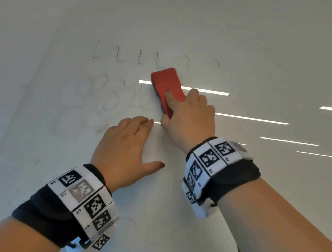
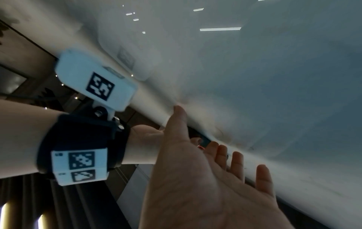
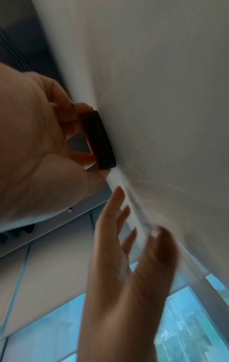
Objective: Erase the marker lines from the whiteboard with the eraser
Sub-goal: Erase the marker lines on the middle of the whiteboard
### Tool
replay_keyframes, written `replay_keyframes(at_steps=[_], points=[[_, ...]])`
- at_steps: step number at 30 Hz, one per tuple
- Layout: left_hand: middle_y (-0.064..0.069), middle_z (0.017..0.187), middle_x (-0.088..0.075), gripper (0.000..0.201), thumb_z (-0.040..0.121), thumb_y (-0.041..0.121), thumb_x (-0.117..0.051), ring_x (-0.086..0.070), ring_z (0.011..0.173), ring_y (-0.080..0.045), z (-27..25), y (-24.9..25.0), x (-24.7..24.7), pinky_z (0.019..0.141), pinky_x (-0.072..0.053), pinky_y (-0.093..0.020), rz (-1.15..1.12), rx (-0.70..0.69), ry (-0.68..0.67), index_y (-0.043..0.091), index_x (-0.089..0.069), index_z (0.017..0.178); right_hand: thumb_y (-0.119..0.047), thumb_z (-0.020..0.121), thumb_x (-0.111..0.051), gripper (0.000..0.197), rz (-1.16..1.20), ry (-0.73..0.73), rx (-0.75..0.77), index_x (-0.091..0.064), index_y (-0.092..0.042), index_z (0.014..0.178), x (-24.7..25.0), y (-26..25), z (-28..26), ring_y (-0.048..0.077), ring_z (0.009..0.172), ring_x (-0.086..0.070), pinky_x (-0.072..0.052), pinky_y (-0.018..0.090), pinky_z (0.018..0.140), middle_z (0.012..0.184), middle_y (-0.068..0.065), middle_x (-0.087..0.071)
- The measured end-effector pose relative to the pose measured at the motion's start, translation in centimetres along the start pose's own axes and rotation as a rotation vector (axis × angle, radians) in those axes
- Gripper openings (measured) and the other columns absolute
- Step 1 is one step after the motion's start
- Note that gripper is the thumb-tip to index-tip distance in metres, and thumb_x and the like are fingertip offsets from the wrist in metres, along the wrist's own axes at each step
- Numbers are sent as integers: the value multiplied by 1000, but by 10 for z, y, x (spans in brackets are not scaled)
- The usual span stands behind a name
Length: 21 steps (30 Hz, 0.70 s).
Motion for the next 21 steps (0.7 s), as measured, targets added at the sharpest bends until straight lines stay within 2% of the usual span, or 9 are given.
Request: replay_keyframes(at_steps=[2, 6, 10, 14, 17, 21], points=[[3, 151, -25, 97, 72, 79, -34, -25, 135, -17, 2, -3, 5, 105, -29, -34, -10, 21, 23, 19, -22, 148, -43, 92, -40, 58, -16, -3, 32, -25, -33, 147, -2, -2, -7, 30, 104, -42, -33, 39, 79, 118, 12, -41], [2, 156, -13, 96, 76, 76, -39, -12, 142, -16, 5, -21, 9, 113, -20, -35, -25, 82, 7, 20, -13, 150, -44, 92, -39, 56, -32, 0, 17, -25, -36, 146, 3, 21, -5, 30, 102, -43, -35, 41, 80, 116, 12, -42], [4, 157, -9, 97, 77, 75, -40, -11, 142, -15, 4, -30, 4, 114, -20, -35, -16, 89, -47, 20, -10, 151, -43, 92, -36, 55, -63, 34, -101, -27, -34, 146, 13, 63, 13, 31, 96, -45, -35, 41, 78, 109, 13, -42], [7, 157, -5, 98, 77, 75, -41, -9, 142, -14, 2, -30, -1, 114, -20, -34, -27, 99, -49, 22, -6, 151, -39, 92, -38, 53, -67, 44, -247, -31, -32, 144, 18, 94, 33, 33, 100, -44, -28, 40, 75, 113, 15, -42], [7, 157, -5, 98, 77, 75, -41, -9, 142, -14, 3, -30, -2, 114, -20, -33, -33, 103, -47, 22, -6, 151, -33, 91, -42, 49, -24, 54, -287, -39, -27, 140, 17, 88, 42, 34, 102, -44, -25, 39, 74, 114, 15, -43], [7, 157, -7, 98, 76, 75, -43, -11, 142, -14, 4, -29, -2, 112, -22, -32, -36, 98, -46, 21, -8, 150, -32, 90, -41, 50, -3, 35, -228, -38, -25, 139, 13, 62, 45, 32, 103, -43, -26, 39, 74, 116, 14, -42]])
Point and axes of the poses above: each hand's wrist, its own z-axis towards the middle knuckle, its own x-axis out of the back of the hand, y = z × x, the point moved 6 cm from there along z, towards the middle knuckle
